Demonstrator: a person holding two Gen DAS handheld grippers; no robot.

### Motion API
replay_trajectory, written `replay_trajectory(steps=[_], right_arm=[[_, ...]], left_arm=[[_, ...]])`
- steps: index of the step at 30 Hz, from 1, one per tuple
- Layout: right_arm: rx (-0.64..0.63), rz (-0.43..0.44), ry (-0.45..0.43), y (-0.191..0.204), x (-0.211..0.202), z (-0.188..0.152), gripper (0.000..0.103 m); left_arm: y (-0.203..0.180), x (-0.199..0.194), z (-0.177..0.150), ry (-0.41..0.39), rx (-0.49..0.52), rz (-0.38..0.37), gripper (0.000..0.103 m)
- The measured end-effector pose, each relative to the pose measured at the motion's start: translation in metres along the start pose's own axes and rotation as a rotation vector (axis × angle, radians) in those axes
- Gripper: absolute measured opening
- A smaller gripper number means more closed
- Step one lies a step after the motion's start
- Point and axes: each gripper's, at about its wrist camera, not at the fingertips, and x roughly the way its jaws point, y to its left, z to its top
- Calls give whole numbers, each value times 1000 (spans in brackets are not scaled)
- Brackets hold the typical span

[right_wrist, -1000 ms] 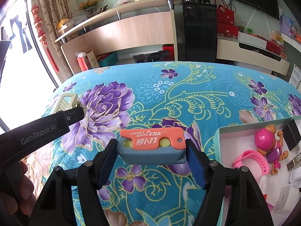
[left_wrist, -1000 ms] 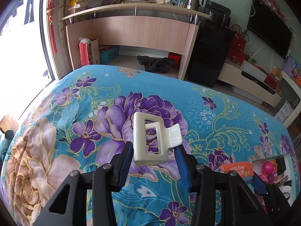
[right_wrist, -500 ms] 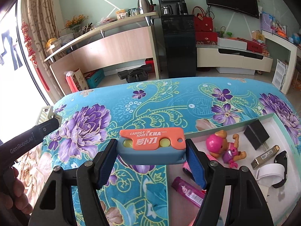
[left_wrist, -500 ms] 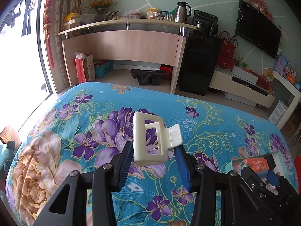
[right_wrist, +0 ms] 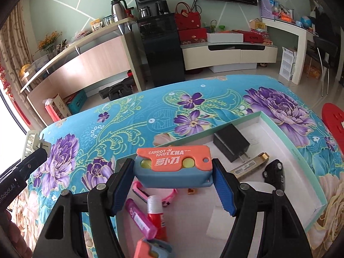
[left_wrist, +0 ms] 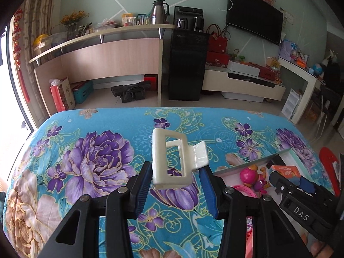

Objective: Organize rigid objects
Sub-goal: 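Carry the white clip and carrot knife over the white tray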

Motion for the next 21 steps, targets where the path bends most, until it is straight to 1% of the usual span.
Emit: replay_trajectory(steps=[7,13,17,21], right_arm=[[62,-61,-3,-40,-5,3,72],[109,-80,-4,-64,-8,3,72],[122,-84,-9,-72,-11,4,72],[131,-77,-7,-76,-11,4,72]], left_arm=[[-47,14,-6,43,89,-78,48],[-81,27,-15,76,153,-122,48],[-101,35,-23,100,200,-135,48],[-112,42,-29,122,223,-140,48]])
